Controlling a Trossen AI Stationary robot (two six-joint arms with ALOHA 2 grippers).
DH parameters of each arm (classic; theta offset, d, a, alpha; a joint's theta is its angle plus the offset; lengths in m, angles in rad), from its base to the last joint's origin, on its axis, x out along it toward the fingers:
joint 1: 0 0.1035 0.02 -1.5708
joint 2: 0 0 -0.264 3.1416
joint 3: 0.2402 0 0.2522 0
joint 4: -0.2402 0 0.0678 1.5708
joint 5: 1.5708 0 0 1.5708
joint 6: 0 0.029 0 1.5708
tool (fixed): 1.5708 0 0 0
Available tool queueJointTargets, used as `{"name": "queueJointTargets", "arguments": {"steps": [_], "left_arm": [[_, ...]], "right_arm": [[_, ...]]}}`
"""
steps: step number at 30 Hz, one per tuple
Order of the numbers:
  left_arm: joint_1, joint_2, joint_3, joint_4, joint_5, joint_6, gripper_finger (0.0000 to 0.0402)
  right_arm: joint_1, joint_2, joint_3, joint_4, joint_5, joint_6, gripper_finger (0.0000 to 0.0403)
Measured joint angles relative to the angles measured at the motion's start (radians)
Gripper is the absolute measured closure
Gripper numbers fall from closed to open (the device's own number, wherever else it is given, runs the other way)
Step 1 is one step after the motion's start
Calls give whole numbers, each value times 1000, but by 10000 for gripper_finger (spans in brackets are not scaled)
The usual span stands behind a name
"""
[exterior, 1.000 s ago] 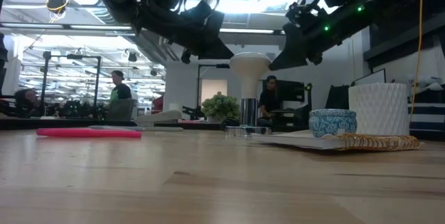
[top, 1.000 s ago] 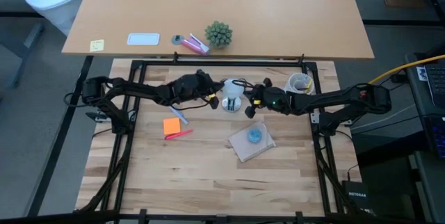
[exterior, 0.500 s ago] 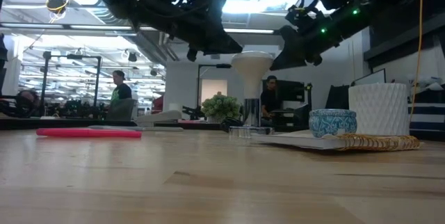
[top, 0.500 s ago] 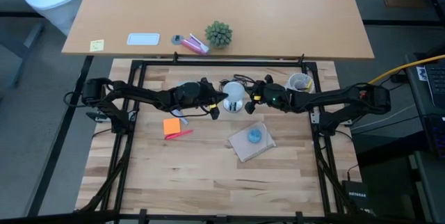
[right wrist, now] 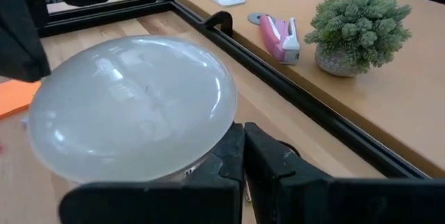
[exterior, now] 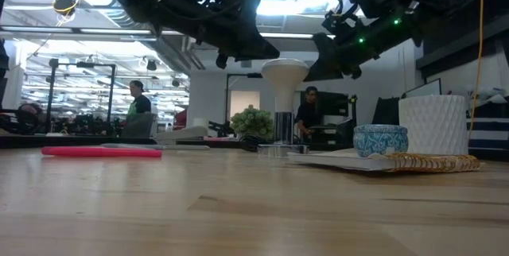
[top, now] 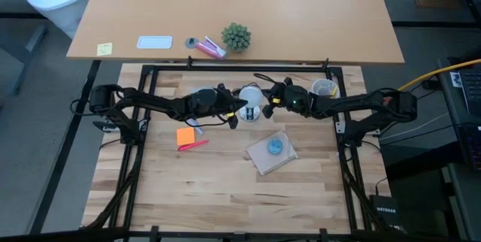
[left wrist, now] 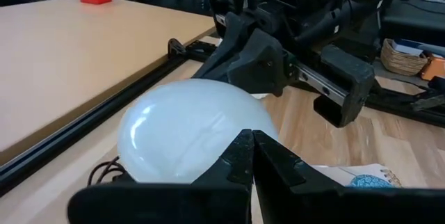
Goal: Screw lightbulb
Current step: Remove the lightbulb from the lamp
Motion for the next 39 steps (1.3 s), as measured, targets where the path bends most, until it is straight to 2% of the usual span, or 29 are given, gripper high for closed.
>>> {"name": "queueJointTargets", "arguments": {"steps": [7, 12, 20, 23, 29, 31, 34, 39], "left_arm": [[6, 0, 1, 13, -3, 3, 402], [6, 0, 2, 92, -3, 34, 401], [34, -2, 5, 177, -18, 75, 401], [61, -2, 5, 171, -45, 75, 401], [131, -3, 5, 155, -49, 75, 401], [153, -4, 5, 127, -49, 75, 401], [180, -4, 5, 72, -49, 72, 401], [195, 8, 5, 40, -33, 71, 401]], "right_arm": [[2, 0, 0, 1, 8, -21, 391], [2, -12, 0, -3, 8, -52, 391], [2, -111, 0, -51, 3, -52, 391], [2, -164, 0, -109, -61, -22, 391], [4, -217, 0, -132, -329, 55, 391], [22, -215, 0, -134, -361, 74, 391], [66, -193, -1, -135, -318, 82, 391], [130, -145, -1, -128, -157, 68, 391]]}}
